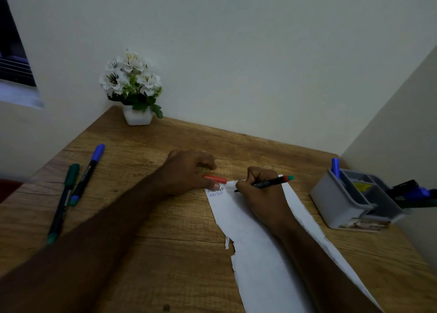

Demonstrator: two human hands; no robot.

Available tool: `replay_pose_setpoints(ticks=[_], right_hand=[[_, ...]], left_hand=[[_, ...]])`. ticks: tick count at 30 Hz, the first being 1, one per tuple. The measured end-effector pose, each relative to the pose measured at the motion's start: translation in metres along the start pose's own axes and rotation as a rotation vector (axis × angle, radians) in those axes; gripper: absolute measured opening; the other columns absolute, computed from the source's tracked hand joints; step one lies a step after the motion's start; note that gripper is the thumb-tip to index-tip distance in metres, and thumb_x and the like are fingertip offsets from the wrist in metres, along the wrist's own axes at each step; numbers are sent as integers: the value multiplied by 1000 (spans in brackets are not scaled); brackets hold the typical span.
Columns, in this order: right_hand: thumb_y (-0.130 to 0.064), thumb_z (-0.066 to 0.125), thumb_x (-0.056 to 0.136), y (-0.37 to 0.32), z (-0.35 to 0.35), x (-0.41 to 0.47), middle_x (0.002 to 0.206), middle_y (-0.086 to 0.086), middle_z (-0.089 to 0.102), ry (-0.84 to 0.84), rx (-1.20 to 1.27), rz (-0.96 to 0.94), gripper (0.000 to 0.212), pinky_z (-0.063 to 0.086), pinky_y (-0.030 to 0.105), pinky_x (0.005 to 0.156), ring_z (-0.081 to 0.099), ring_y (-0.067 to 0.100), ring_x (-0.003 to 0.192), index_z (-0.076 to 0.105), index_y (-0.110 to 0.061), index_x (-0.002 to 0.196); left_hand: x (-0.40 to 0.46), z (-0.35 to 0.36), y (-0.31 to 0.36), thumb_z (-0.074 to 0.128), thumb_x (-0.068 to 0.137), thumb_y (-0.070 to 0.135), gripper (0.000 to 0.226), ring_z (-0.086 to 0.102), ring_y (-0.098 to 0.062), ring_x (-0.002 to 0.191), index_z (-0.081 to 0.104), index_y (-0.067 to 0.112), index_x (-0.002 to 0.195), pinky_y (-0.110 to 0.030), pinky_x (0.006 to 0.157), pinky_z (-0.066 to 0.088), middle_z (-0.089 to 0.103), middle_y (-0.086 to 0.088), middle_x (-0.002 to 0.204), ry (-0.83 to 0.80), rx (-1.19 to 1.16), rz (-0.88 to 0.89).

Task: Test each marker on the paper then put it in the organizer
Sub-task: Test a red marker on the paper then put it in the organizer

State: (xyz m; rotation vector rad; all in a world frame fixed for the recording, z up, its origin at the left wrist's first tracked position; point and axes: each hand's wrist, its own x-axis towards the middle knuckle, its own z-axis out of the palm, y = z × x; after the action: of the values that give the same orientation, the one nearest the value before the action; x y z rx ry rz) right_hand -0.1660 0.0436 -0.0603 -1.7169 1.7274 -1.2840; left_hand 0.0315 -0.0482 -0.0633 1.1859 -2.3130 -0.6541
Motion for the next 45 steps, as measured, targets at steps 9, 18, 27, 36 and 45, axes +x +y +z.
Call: replay_pose_setpoints(ticks=[9,18,27,36,45], right_hand=[[-7,70,78,2,2,3,52,0,50,22,-14,14,28,37,19,48,46,4,52,50,-4,59],[-15,64,79,-2,-5,0,59,-7,57,38,128,37,22,43,21,57,53,4,60,54,-18,59],[-3,70,74,-5,-15,-2,65,9,61,-9,93,-33,14,42,25,56,55,13,63,61,2,64],[1,64,78,0,-12,1,55,10,51,14,65,14,26,36,25,48,45,13,53,47,0,58],[-5,65,78,2,-9,2,53,9,42,-7,1,4,31,31,29,47,38,10,52,41,-5,58]], left_hand=[[0,0,-1,77,64,61,61,38,-8,137,65,35,117,-46,118,15,53,18,140,9,-35,-6],[1,2,-1,77,64,60,61,36,-8,138,65,35,119,-44,116,11,52,17,141,6,-15,-8],[0,-1,2,77,65,59,61,38,-9,137,64,35,120,-46,119,14,52,15,141,0,-2,-10],[-1,-1,0,77,64,60,62,40,-9,135,65,34,118,-41,116,13,53,17,139,10,-24,0],[-1,0,1,77,65,60,61,37,-9,137,65,35,119,-46,118,14,51,16,142,-1,-13,-1]])
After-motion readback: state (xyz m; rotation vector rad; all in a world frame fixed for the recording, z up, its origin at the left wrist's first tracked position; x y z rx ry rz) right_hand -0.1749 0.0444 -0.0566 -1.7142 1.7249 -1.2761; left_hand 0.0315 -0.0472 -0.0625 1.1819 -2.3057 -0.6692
